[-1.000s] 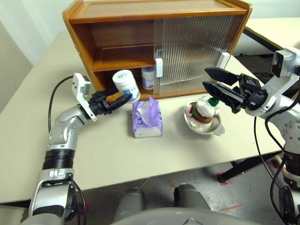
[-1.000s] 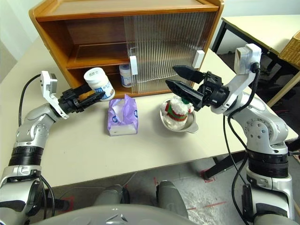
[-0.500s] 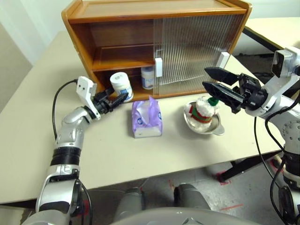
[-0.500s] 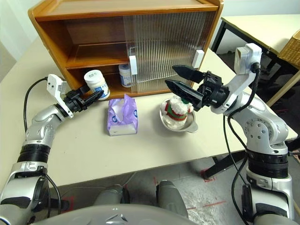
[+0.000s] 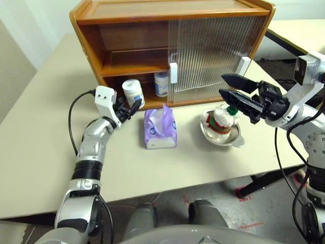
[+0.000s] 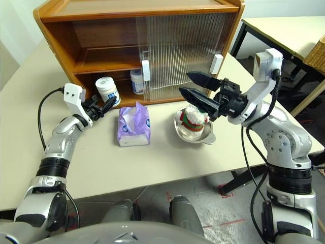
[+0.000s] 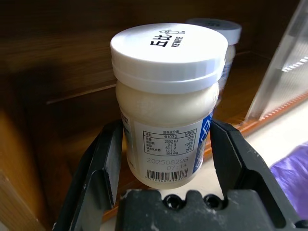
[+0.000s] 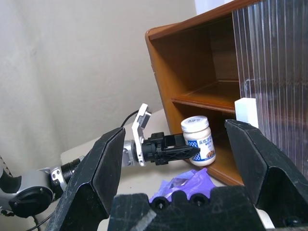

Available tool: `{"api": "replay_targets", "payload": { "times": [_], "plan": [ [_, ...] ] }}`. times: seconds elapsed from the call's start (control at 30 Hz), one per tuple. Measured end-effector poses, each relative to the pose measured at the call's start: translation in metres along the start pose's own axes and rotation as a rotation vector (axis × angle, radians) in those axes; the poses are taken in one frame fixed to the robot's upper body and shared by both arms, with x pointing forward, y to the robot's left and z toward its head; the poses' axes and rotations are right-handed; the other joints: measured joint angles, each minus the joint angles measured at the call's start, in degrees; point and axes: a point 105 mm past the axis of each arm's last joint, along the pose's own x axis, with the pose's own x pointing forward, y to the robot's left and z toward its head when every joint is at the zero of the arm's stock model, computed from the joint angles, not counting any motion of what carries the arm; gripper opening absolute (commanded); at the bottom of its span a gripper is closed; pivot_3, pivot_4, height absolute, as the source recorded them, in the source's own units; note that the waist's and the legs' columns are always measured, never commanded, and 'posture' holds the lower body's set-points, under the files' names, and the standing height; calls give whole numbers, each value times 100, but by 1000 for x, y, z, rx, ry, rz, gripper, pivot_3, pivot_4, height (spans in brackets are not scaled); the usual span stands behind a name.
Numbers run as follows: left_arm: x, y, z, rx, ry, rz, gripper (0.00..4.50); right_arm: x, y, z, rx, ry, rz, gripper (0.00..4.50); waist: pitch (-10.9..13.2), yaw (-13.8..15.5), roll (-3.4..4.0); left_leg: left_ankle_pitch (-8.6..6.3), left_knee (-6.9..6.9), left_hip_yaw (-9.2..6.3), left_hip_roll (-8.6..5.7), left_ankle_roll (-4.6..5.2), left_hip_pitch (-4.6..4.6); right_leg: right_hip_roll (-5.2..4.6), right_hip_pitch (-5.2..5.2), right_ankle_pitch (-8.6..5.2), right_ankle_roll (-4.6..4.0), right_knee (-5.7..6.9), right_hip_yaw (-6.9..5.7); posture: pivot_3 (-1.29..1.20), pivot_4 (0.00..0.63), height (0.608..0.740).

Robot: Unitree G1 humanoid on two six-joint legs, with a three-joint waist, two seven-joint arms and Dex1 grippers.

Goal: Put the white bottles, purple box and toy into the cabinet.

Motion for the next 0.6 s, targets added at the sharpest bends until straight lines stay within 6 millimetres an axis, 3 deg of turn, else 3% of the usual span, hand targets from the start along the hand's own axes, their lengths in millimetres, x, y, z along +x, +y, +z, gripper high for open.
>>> {"api": "replay_targets", "payload": {
  "times": [0.6],
  "plan": [
    [39, 4, -8, 19, 25, 241, 3046, 0, 2, 0, -3, 0, -2, 4500, -1, 17, -12, 0, 0, 0, -8, 0, -8, 2, 0, 6, 15, -10, 1, -101, 0, 740]
  ]
}}
